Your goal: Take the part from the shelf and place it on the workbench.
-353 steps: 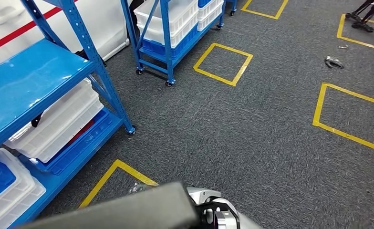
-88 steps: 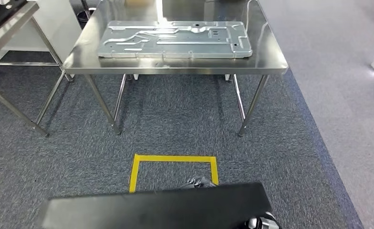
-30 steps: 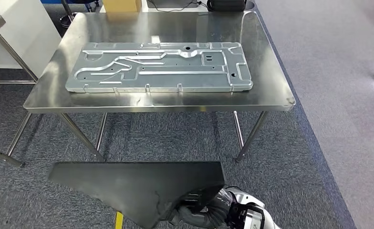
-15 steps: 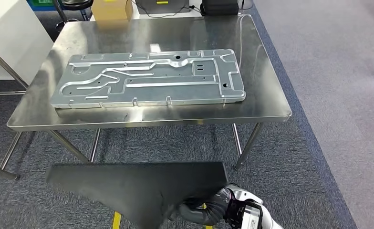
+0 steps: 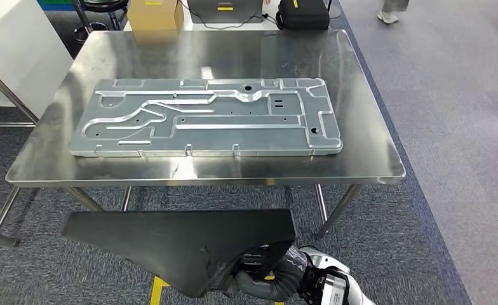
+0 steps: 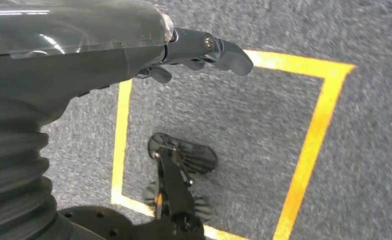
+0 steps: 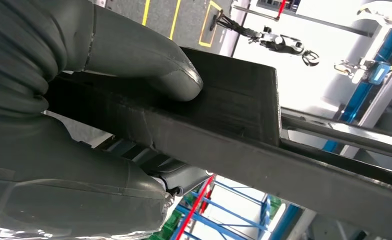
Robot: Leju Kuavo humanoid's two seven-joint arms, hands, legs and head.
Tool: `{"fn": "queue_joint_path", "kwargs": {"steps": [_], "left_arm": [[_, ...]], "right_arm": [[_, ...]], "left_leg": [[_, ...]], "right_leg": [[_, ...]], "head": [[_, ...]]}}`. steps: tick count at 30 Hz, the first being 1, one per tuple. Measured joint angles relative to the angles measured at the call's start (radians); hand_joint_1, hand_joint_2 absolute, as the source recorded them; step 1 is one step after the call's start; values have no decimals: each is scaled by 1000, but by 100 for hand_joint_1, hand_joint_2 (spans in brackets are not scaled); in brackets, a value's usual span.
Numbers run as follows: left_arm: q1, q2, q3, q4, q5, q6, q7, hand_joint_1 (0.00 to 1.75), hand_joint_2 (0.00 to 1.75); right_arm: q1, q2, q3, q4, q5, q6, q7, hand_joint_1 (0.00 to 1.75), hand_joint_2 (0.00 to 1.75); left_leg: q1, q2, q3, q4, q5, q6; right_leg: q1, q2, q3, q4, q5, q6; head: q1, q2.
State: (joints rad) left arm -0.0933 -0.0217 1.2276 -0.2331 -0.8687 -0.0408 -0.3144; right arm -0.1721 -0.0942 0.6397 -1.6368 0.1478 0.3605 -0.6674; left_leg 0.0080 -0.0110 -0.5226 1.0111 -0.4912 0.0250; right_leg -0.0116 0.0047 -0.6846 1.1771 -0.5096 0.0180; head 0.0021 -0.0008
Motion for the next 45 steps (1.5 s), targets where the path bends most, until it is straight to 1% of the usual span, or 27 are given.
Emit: {"fn": "queue_joint_path", "kwargs": {"steps": [1,3,7,9,11,12,13,14,16,18,20,23,24,26,27,28,29,31,33,36,38,39,41,42,43,44,45], "left_arm": [[0,0,0,0,0,0,0,0,175],[-2,0,0,0,0,-1,0,0,175],[-7,-1,0,0,-2,-5,-1,0,175],[-12,-2,0,0,-3,-6,-1,0,175],[-14,-2,0,0,-4,-7,-1,0,175],[-14,-3,0,0,-4,-7,-1,0,175],[-14,-3,0,0,-4,-7,-1,0,175],[-14,-3,0,0,-4,-7,-1,0,175],[-15,-4,0,0,1,-6,0,0,175],[-15,-4,0,1,6,-6,0,0,175],[-14,-4,1,1,6,-6,1,0,175],[-14,-3,1,1,6,-5,1,0,175],[-16,-3,1,1,6,-5,1,0,175],[-17,-3,1,1,6,-5,1,0,175],[-17,-3,1,1,6,-5,1,0,175],[-17,-3,1,1,6,-5,1,0,175],[-17,-4,1,1,6,-5,1,0,175],[-17,-5,1,1,6,-5,2,0,175],[-18,-5,1,1,6,-5,2,0,175],[-18,-5,1,1,6,-5,3,0,175],[-18,-6,1,1,5,-5,4,0,175],[-19,-7,1,1,4,-5,4,0,175],[-18,-7,1,1,4,-5,4,0,175],[-17,-7,1,1,4,-5,4,0,175],[-16,-7,1,1,4,-5,4,0,175],[-16,-7,1,2,3,-5,3,0,175],[-16,-7,1,2,3,-5,3,0,175]], "right_arm": [[0,0,0,0,2,-2,0,175,175],[-1,0,-1,0,13,-12,-4,175,175],[-33,-2,-10,-20,73,-54,-21,175,175],[-73,-5,-26,-33,95,-76,-24,175,175],[-120,-9,-51,-37,108,-94,-23,175,175],[-143,-12,-65,-37,112,-101,-22,175,175],[-166,-13,-79,-37,115,-107,-21,175,175],[-189,-15,-91,-36,116,-113,-19,175,175],[-241,-15,-119,-29,117,-128,-16,175,175],[-298,-16,-149,-13,120,-147,-12,175,175],[-349,-17,-178,4,126,-164,-7,175,175],[-402,-19,-216,24,129,-176,-4,175,175],[-416,-20,-226,32,130,-177,-3,175,175],[-436,-21,-241,47,130,-178,-4,175,175],[-442,-21,-246,55,130,-179,-4,175,175],[-444,-21,-249,60,130,-179,-4,175,175],[-445,-21,-251,64,130,-179,-4,175,175],[-450,-21,-253,70,130,-179,-4,175,175],[-455,-21,-257,73,131,-179,-4,175,175],[-458,-22,-260,78,131,-179,-4,175,175],[-460,-22,-262,79,131,-179,-4,175,175],[-461,-22,-262,80,131,-179,-4,175,175],[-462,-22,-262,81,131,-179,-4,175,175],[-462,-22,-262,82,131,-179,-4,175,175],[-462,-22,-262,84,133,-182,-3,175,175],[-464,-22,-262,86,138,-187,2,175,175],[-473,-22,-263,89,147,-194,13,175,175]], "left_leg": [[-1,-1,12,1,-10,-4],[-2,-3,24,2,-26,-16],[-2,0,25,37,-42,-39],[1,3,-28,131,-76,-45],[3,4,-111,252,-121,-48],[3,4,-142,284,-128,-48],[3,4,-157,283,-113,-48],[3,4,-155,246,-76,-46],[2,5,-126,124,24,-40],[-4,7,-115,39,73,-32],[-11,8,-118,22,74,-23],[-3,6,-103,4,81,-8],[0,6,-96,-3,81,-4],[-1,5,-88,-4,75,1],[-1,5,-85,-3,71,2],[0,4,-81,-2,67,2],[0,3,-76,0,61,0],[0,1,-67,8,47,-5],[-2,-1,-65,14,38,-14],[-4,-1,-64,11,33,-28],[-3,1,-71,36,12,-38],[-2,2,-89,77,-12,-43],[0,4,-150,206,-68,-49],[1,4,-180,261,-84,-51],[2,4,-197,287,-82,-53],[3,4,-196,275,-62,-54],[3,5,-178,228,-27,-53]], "right_leg": [[2,0,14,-59,44,-4],[6,0,30,-125,87,-15],[6,3,50,-139,79,-43],[6,3,65,-143,70,-53],[8,3,75,-143,60,-57],[8,4,82,-143,53,-57],[9,5,91,-142,47,-56],[9,6,102,-141,40,-55],[9,7,122,-140,25,-51],[8,9,123,-139,17,-42],[7,11,116,-141,14,-31],[6,6,108,-114,-9,-12],[6,4,87,-72,-30,-8],[3,3,17,49,-74,-2],[1,3,-16,94,-80,0],[0,3,-34,108,-67,0],[-2,2,-32,83,-35,0],[-3,1,10,-35,45,-3],[0,1,43,-121,78,-8],[2,2,49,-138,75,-19],[-2,1,59,-149,76,-30],[-4,0,64,-153,76,-35],[-2,-2,68,-154,73,-42],[-1,-3,69,-154,72,-43],[0,-3,70,-154,71,-44],[0,-2,72,-153,69,-44],[0,-2,74,-152,68,-43]], "head": [[0,0],[-1,0],[-3,0],[-5,0],[-6,0],[-6,0],[-6,0],[-6,0],[-6,0],[-6,0],[-7,0],[-6,0],[-5,0],[-5,0],[-5,0],[-5,0],[-5,0],[-5,0],[-6,0],[-6,0],[-7,0],[-8,0],[-9,0],[-9,0],[-9,0],[-9,0],[-9,0]]}}
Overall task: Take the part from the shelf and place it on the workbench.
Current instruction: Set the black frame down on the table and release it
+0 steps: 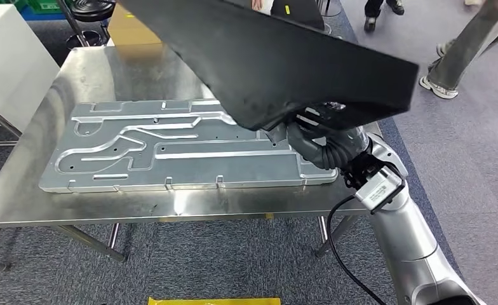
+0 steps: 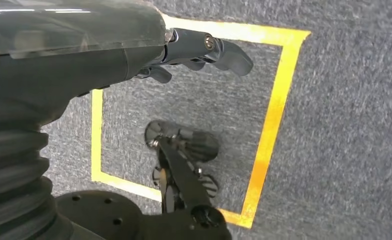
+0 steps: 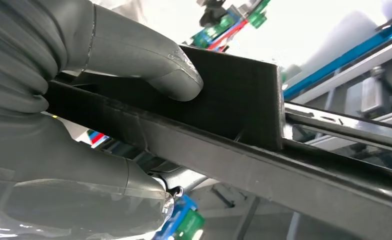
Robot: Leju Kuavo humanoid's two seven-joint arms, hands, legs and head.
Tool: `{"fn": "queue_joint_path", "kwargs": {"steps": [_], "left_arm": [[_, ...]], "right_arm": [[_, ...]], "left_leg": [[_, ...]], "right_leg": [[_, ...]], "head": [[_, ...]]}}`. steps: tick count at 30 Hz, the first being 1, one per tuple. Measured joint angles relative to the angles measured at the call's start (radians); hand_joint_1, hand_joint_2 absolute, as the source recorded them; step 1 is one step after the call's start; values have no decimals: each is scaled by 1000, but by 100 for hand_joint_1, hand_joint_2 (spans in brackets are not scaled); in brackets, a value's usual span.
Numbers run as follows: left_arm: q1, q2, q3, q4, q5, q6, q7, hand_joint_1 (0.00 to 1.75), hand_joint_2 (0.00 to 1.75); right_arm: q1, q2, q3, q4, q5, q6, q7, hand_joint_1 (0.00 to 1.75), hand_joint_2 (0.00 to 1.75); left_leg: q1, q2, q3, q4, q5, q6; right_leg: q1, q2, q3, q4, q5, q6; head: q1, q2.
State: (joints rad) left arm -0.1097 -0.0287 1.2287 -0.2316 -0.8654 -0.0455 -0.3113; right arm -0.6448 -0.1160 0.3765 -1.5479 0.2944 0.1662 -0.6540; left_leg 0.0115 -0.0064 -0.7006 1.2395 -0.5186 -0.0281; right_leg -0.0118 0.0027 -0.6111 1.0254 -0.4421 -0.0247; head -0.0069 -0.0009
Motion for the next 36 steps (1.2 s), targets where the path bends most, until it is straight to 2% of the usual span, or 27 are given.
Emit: {"fn": "queue_joint_path", "kwargs": {"steps": [1,3,4,6,8,10,12,13,14,15,17,18,19,22,24,25,27,28,29,30,32,33,34,36], "left_arm": [[-1,0,0,0,0,0,-1,0,175],[-5,1,0,0,1,0,-3,0,175],[-7,1,0,0,3,0,-4,0,175],[-9,1,0,0,6,-2,-9,0,175],[-11,1,0,0,8,-8,-14,0,175],[-14,1,0,0,8,-13,-17,0,175],[-15,2,0,0,7,-18,-21,0,175],[-15,2,0,0,7,-22,-26,0,175],[-15,2,0,0,4,-29,-33,0,175],[-15,3,0,0,1,-37,-41,0,175],[-17,2,-3,0,-8,-49,-51,0,175],[-20,2,-5,0,-12,-52,-52,0,175],[-23,1,-7,0,-14,-53,-52,0,175],[-29,0,-11,0,-14,-51,-47,0,175],[-29,0,-11,0,-13,-51,-45,0,175],[-29,0,-11,0,-12,-51,-45,0,175],[-31,0,-11,0,-12,-53,-47,0,175],[-30,0,-11,0,-11,-56,-50,0,175],[-30,0,-11,0,-10,-59,-54,0,175],[-29,0,-11,0,-9,-63,-59,0,175],[-30,0,-12,0,-8,-71,-72,0,175],[-31,0,-13,0,-8,-74,-80,0,175],[-32,0,-15,0,-9,-76,-86,0,175],[-33,0,-18,0,-9,-84,-98,0,175]], "right_arm": [[-18,0,-2,7,12,-9,18,175,175],[-86,0,-12,50,55,-32,76,175,175],[-129,0,-17,88,87,-45,108,175,175],[-212,4,-15,194,183,-81,163,175,175],[-282,15,3,325,307,-139,206,175,175],[-341,36,35,485,445,-202,254,175,175],[-384,69,89,653,597,-217,317,175,175],[-394,87,126,728,671,-209,351,175,175],[-396,104,166,795,729,-202,381,175,175],[-393,121,204,854,772,-197,409,175,175],[-387,152,260,949,823,-185,455,175,175],[-387,165,283,989,841,-174,477,175,175],[-388,175,304,1025,859,-161,500,175,175],[-392,195,357,1105,894,-131,550,175,175],[-402,205,375,1136,900,-125,563,175,175],[-407,209,381,1148,901,-121,566,175,175],[-413,215,392,1171,902,-109,573,175,175],[-413,217,395,1181,903,-102,576,175,175],[-414,218,396,1188,905,-95,577,175,175],[-416,218,398,1195,908,-89,576,175,175],[-419,220,403,1207,917,-78,573,175,175],[-420,220,407,1212,922,-74,573,131,131],[-420,221,410,1217,927,-71,572,87,87],[-418,223,417,1226,935,-66,573,0,0]], "left_leg": [[0,1,29,-68,38,2],[-3,1,77,-179,79,10],[-4,0,88,-205,83,15],[-6,-1,91,-214,84,26],[-2,-1,95,-224,91,40],[0,-1,98,-231,97,49],[-1,-1,97,-231,98,52],[-1,-1,98,-230,97,52],[-1,-2,98,-229,97,52],[-1,-3,99,-228,96,50],[-3,-6,98,-222,90,44],[-4,-8,96,-219,88,40],[-5,-10,93,-216,87,36],[-4,-12,90,-218,85,22],[-3,-8,79,-184,60,12],[-2,-5,60,-138,34,8],[0,-2,-1,-6,-23,2],[1,-2,-26,44,-35,0],[2,-2,-37,62,-31,-2],[3,-1,-27,36,-6,-4],[7,-1,35,-96,60,-4],[6,-1,67,-159,82,-1],[5,-1,87,-198,91,4],[1,-2,97,-217,90,16]], "right_leg": [[0,1,1,2,-2,2],[2,4,0,7,-6,10],[4,5,-2,8,-6,14],[4,7,-3,6,-2,25],[3,5,-8,20,-14,35],[1,3,-47,106,-62,41],[0,3,-111,235,-116,45],[-1,2,-132,276,-124,46],[-1,2,-139,282,-113,45],[-1,2,-126,248,-84,43],[0,2,-69,118,-13,35],[2,2,-44,60,7,31],[5,2,-30,26,15,28],[7,1,-23,6,13,18],[2,0,-14,-4,16,6],[0,0,-10,-8,17,2],[1,0,-6,-8,16,-2],[1,0,-5,-7,15,-2],[1,0,-4,-6,14,-2],[0,0,-3,-5,13,-1],[0,0,0,-2,10,5],[1,0,1,1,8,9],[3,1,1,2,7,14],[6,2,1,0,9,24]], "head": [[0,0],[0,0],[1,0],[2,0],[2,0],[3,0],[4,0],[4,0],[4,0],[5,0],[4,0],[4,0],[3,0],[3,0],[1,0],[0,0],[-2,0],[-1,0],[-1,0],[-2,0],[-1,0],[-1,0],[-1,0],[0,0]]}}
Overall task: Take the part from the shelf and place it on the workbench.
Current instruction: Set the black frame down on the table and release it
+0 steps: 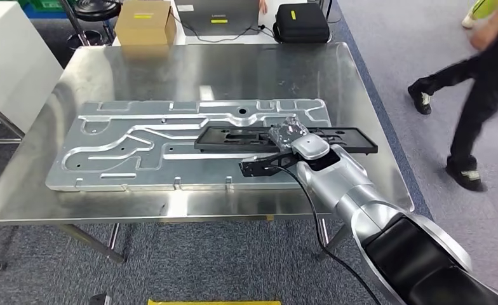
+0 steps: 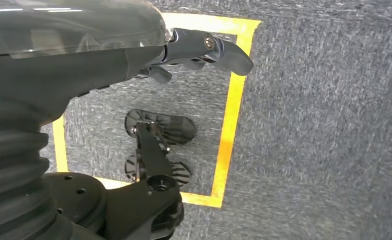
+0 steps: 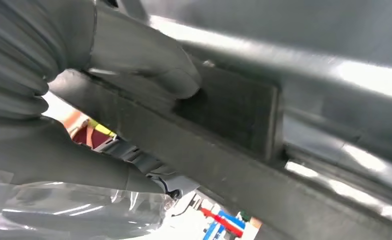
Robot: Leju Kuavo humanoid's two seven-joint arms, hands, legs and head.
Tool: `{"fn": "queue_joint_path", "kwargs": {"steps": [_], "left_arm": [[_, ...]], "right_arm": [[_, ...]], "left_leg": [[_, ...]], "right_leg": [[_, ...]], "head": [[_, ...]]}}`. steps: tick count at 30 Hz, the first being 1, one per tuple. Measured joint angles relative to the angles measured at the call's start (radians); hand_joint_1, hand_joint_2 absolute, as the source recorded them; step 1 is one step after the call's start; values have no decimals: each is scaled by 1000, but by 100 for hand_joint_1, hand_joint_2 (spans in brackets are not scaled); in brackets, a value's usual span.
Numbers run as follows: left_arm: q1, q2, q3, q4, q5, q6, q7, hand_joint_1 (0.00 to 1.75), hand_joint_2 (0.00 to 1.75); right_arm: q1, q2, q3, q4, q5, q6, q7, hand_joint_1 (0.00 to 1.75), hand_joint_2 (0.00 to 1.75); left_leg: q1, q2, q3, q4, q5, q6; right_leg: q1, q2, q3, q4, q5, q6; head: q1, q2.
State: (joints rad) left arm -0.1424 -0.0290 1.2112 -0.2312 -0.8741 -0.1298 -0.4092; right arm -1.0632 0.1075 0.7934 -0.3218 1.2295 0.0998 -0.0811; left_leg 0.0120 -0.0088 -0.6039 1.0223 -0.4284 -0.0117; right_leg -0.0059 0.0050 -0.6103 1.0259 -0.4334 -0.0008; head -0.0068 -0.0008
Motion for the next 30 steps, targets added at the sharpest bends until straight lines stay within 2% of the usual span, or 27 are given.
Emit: {"fn": "queue_joint_path", "kwargs": {"steps": [2,4,6,7,8,9,10,11,13,15,17,18,19,22,23,24,25,26,27,28,30], "left_arm": [[-2,0,-1,0,4,-8,-8,0,175],[-5,0,-1,0,7,-10,-10,0,87],[-6,1,-2,0,8,-10,-12,0,0],[-6,2,-2,0,8,-9,-12,0,0],[-5,3,-3,0,8,-8,-13,0,0],[-5,4,-4,0,7,-8,-12,0,0],[-5,4,-6,0,6,-7,-12,0,0],[-6,4,-8,0,6,-7,-11,0,0],[-8,4,-11,0,5,-7,-11,0,0],[-8,4,-13,0,5,-6,-10,0,0],[-7,6,-16,0,5,-5,-9,0,0],[-7,7,-17,0,5,-5,-9,0,0],[-7,8,-18,0,5,-5,-9,0,0],[-8,9,-19,0,3,-5,-8,0,0],[-8,9,-19,0,2,-5,-8,0,0],[-7,9,-19,0,2,-6,-7,0,0],[-8,9,-20,0,1,-7,-7,0,0],[-8,10,-20,0,1,-7,-7,0,0],[-10,10,-21,0,3,-8,-7,0,0],[-11,10,-22,0,6,-9,-6,0,0],[-10,10,-23,1,18,-9,-7,0,0]], "right_arm": [[5,3,4,8,1,4,0,0,0],[9,6,4,13,-10,-1,-1,0,0],[17,8,-1,17,-52,-22,-18,0,0],[24,9,-11,19,-90,-38,-40,0,0],[32,9,-27,19,-131,-54,-69,0,0],[38,10,-49,19,-173,-70,-102,0,0],[42,11,-73,17,-204,-82,-129,0,0],[43,13,-96,14,-224,-92,-148,0,0],[39,17,-129,8,-240,-101,-161,0,0],[39,21,-147,6,-243,-104,-162,0,0],[40,23,-158,4,-243,-105,-162,0,0],[40,25,-163,3,-243,-105,-162,0,0],[40,27,-167,2,-246,-105,-166,0,0],[49,31,-187,-4,-298,-115,-242,0,0],[55,32,-203,-11,-336,-119,-295,0,0],[62,33,-223,-24,-380,-122,-353,0,0],[67,35,-248,-43,-429,-120,-414,0,0],[71,36,-273,-67,-480,-115,-469,0,0],[75,36,-299,-99,-532,-107,-516,0,0],[82,35,-323,-139,-585,-98,-554,0,0],[110,25,-364,-242,-681,-86,-598,0,0]], "left_leg": [[1,2,1,-4,5,13],[3,5,0,-9,11,26],[2,6,-4,-9,13,32],[1,6,-5,-9,14,33],[0,6,-6,-8,14,33],[-1,6,-6,-7,14,33],[-2,6,-6,-7,14,33],[-3,6,-7,-5,14,32],[-7,5,-9,-2,13,26],[-9,4,-11,-3,15,16],[-8,4,-12,-3,13,5],[-8,4,-17,10,1,0],[-7,4,-31,43,-21,-4],[-1,5,-111,225,-107,-14],[1,5,-128,260,-113,-18],[2,5,-128,259,-100,-20],[4,5,-110,219,-69,-22],[7,5,-80,153,-33,-22],[7,5,-49,91,-8,-21],[6,5,-26,43,6,-18],[3,3,-12,11,4,-7]], "right_leg": [[-2,1,-2,4,-4,10],[-5,0,-28,64,-46,19],[-6,0,-86,193,-113,23],[-6,0,-113,251,-135,24],[-7,0,-126,280,-139,24],[-6,0,-119,268,-122,22],[-6,0,-94,220,-92,18],[-5,0,-58,149,-59,12],[1,-2,-1,34,-20,2],[6,-2,11,3,-17,-3],[3,-3,13,-6,-11,-11],[0,-4,15,-11,-7,-17],[-3,-4,16,-17,-3,-21],[-3,-4,16,-17,-1,-26],[-2,-4,16,-16,-2,-27],[-2,-4,16,-14,-4,-26],[-3,-4,16,-11,-6,-25],[-4,-3,16,-7,-10,-22],[-3,-3,15,-2,-14,-18],[-1,-3,12,2,-17,-13],[2,-4,9,5,-18,-4]], "head": [[0,0],[0,0],[1,0],[0,0],[0,0],[0,0],[0,0],[0,0],[0,0],[0,0],[0,0],[-1,0],[-2,0],[-4,0],[-4,0],[-4,0],[-4,0],[-4,0],[-4,0],[-4,0],[-3,0]]}}
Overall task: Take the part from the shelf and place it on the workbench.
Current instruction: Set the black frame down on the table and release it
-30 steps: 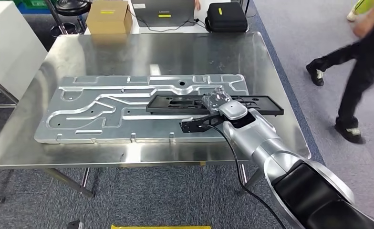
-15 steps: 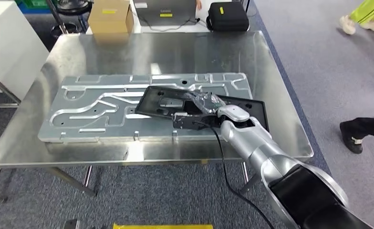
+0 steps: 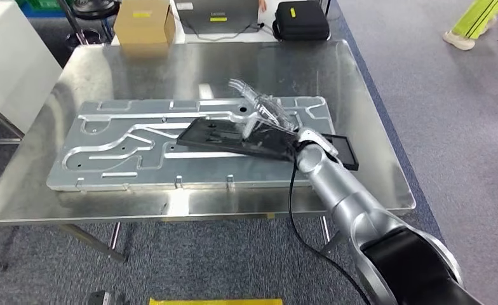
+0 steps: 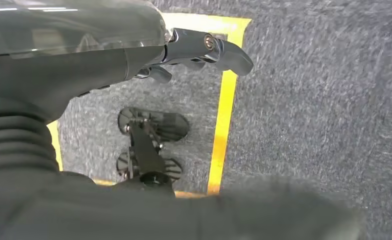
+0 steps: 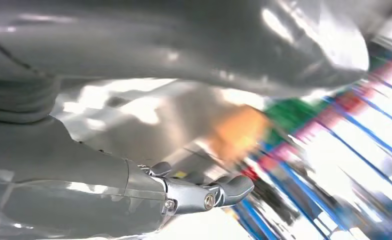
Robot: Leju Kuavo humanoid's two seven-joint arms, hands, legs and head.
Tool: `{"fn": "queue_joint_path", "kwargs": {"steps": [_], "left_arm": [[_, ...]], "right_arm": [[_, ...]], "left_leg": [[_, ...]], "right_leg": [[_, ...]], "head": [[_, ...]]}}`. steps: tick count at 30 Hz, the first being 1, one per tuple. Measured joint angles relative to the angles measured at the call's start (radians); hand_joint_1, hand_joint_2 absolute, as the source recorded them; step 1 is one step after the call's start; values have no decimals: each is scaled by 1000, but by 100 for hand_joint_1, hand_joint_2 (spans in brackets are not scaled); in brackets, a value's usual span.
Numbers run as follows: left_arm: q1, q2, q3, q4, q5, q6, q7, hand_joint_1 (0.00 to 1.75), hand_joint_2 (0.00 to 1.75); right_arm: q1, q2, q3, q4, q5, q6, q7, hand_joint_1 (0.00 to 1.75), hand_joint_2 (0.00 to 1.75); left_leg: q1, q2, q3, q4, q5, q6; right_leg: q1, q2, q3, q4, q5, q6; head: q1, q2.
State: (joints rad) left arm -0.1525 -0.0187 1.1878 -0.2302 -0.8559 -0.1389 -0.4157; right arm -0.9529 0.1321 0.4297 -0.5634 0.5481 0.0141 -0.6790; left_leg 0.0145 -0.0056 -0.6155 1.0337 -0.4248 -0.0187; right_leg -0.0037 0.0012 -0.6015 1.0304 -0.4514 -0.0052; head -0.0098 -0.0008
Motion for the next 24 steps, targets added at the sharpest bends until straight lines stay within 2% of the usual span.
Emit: {"fn": "queue_joint_path", "kwargs": {"steps": [2,4,5,7,8,9,10,12,14,16,17,19,20,22,23,24], "left_arm": [[5,0,0,0,18,0,-4,0,0],[14,1,4,0,42,-5,-17,0,0],[19,1,8,0,54,-9,-25,0,0],[33,4,23,0,81,-18,-42,0,0],[41,4,33,0,95,-20,-50,0,0],[49,4,44,0,109,-20,-56,0,0],[56,4,54,0,122,-16,-62,0,0],[65,0,76,0,144,-2,-72,0,0],[69,-7,96,0,157,9,-84,0,0],[76,-10,110,0,158,11,-95,0,0],[81,-11,114,0,155,10,-99,0,0],[91,-12,119,0,142,2,-107,0,0],[95,-13,119,0,135,-3,-110,0,0],[97,-13,119,0,124,-9,-113,0,0],[96,-13,119,0,121,-10,-114,0,0],[96,-13,119,0,120,-10,-115,0,0]], "right_arm": [[41,-20,-33,-122,-70,-5,-11,0,0],[87,-51,-65,-256,-106,-35,-9,0,0],[114,-67,-80,-320,-112,-60,-8,0,0],[196,-107,-113,-443,-94,-131,-6,0,0],[251,-129,-132,-502,-71,-175,-2,0,0],[312,-150,-155,-560,-40,-222,6,0,0],[371,-168,-180,-613,-5,-266,15,0,0],[481,-199,-249,-708,59,-346,28,0,0],[595,-225,-336,-789,90,-405,28,0,0],[719,-250,-434,-850,87,-446,20,0,0],[782,-262,-488,-872,77,-460,14,0,0],[903,-277,-602,-908,60,-472,-2,0,0],[957,-280,-659,-922,60,-471,-8,0,0],[1037,-275,-763,-940,88,-468,-14,0,0],[1064,-269,-810,-942,109,-464,-14,0,0],[1084,-261,-857,-943,132,-460,-14,0,0]], "left_leg": [[0,-1,-1,-5,2,13],[2,-1,2,-10,3,27],[3,0,4,-12,3,33],[2,-1,5,-12,1,40],[1,-3,6,-12,0,41],[0,-5,7,-12,-1,43],[-1,-7,8,-12,-2,43],[-5,-9,10,-11,-4,43],[-9,-13,11,-10,-8,38],[-10,-16,15,-11,-12,30],[-10,-15,16,-10,-15,26],[-10,-9,9,21,-45,17],[-9,-5,-6,63,-76,12],[-6,-1,-51,184,-146,6],[-4,-1,-69,233,-166,4],[-3,-1,-72,251,-168,2]], "right_leg": [[-1,-1,1,0,-3,10],[-4,-1,-14,39,-31,20],[-6,-1,-35,85,-58,24],[-6,-1,-98,214,-115,29],[-6,-1,-121,258,-126,29],[-6,-1,-131,273,-120,28],[-6,-1,-121,246,-97,25],[-1,-3,-60,114,-34,12],[7,-9,-10,11,-1,4],[12,-13,2,-9,0,1],[9,-14,6,-13,1,-2],[2,-17,13,-22,3,-9],[-1,-18,16,-26,4,-13],[0,-18,18,-26,2,-17],[0,-17,18,-25,2,-18],[0,-15,18,-24,2,-18]], "head": [[0,0],[0,0],[1,0],[1,0],[1,0],[1,0],[1,0],[1,0],[0,0],[0,0],[0,0],[-1,0],[-3,0],[-5,0],[-5,0],[-5,0]]}}
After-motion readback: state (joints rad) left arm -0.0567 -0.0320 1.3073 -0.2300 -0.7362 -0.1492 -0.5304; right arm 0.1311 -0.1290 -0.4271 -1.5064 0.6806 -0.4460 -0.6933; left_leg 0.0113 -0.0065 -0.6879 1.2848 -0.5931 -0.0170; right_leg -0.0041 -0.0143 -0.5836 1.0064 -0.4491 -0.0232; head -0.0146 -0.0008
